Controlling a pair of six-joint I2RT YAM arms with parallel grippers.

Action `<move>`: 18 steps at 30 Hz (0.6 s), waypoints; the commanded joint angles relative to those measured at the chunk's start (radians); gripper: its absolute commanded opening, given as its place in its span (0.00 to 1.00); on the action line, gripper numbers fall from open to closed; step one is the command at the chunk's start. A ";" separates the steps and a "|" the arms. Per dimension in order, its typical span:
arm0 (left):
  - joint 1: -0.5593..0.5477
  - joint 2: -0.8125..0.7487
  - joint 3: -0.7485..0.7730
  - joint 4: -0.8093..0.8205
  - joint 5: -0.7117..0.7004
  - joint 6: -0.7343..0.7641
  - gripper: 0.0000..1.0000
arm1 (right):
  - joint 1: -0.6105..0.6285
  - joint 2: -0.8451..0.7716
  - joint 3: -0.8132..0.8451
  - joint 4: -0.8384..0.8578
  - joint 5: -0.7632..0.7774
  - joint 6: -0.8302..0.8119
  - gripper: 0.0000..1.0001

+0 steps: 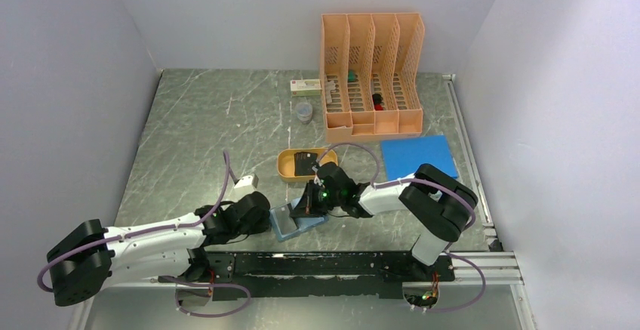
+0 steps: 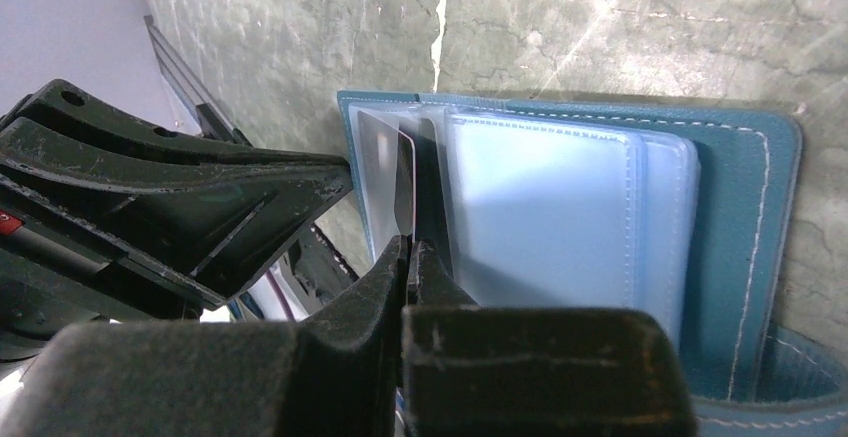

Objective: Put the credit cards into the card holder
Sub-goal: Insert the credit card into the card holder.

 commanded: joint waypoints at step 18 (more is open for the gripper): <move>0.003 0.053 0.017 -0.032 -0.003 0.024 0.14 | 0.012 -0.015 0.044 -0.159 0.015 -0.081 0.03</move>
